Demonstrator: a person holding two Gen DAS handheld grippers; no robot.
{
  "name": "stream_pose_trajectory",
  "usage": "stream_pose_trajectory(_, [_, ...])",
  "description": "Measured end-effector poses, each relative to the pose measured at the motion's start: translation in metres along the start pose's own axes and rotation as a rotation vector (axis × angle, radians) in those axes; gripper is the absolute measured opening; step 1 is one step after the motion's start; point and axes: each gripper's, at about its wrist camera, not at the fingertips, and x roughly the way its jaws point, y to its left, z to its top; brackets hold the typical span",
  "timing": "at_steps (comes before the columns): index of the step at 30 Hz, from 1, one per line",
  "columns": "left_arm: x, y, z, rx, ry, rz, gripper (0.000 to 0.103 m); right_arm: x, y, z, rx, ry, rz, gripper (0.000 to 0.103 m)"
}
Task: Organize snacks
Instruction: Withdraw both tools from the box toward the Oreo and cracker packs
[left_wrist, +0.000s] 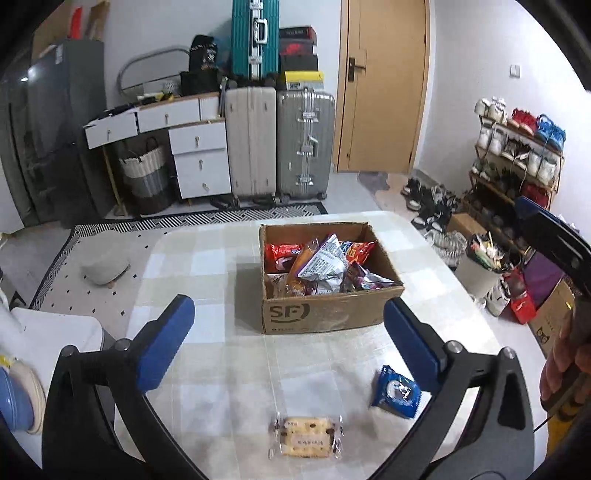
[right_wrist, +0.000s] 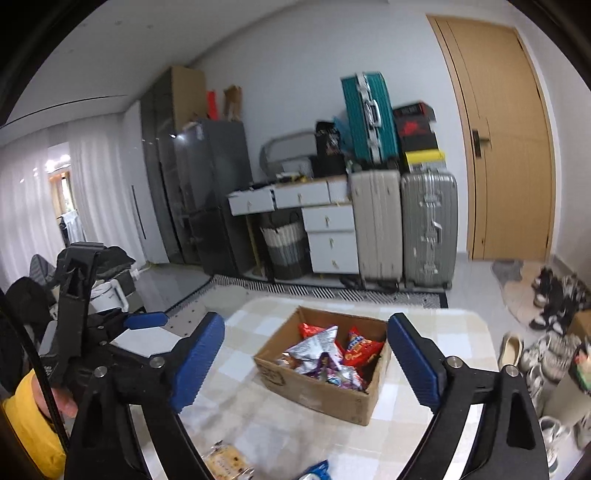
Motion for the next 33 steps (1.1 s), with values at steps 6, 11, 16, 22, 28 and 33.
stream_pose_trajectory(6, [-0.051, 0.002, -0.026, -0.023, -0.062, 0.032, 0.102, -0.062, 0.037, -0.021, -0.062, -0.088, 0.037, 0.098])
stream_pose_trajectory(11, [-0.092, 0.006, -0.058, -0.051, -0.104, 0.057, 0.102, -0.095, 0.054, -0.040, -0.066, -0.146, 0.034, 0.102])
stream_pose_trajectory(16, [-0.113, 0.008, -0.089, -0.061, -0.123, 0.082, 0.102, -0.116, 0.061, -0.063, -0.039, -0.167, 0.051, 0.102])
stream_pose_trajectory(22, [-0.105, 0.011, -0.107, -0.084, -0.083, 0.093, 0.102, -0.124, 0.072, -0.092, -0.057, -0.172, 0.063, 0.102])
stream_pose_trajectory(28, [-0.082, 0.011, -0.122, -0.087, -0.048, 0.096, 0.102, -0.112, 0.071, -0.119, -0.080, -0.123, 0.039, 0.102])
stream_pose_trajectory(33, [-0.045, 0.012, -0.131, -0.091, 0.008, 0.096, 0.102, -0.093, 0.063, -0.136, -0.079, -0.072, 0.003, 0.102])
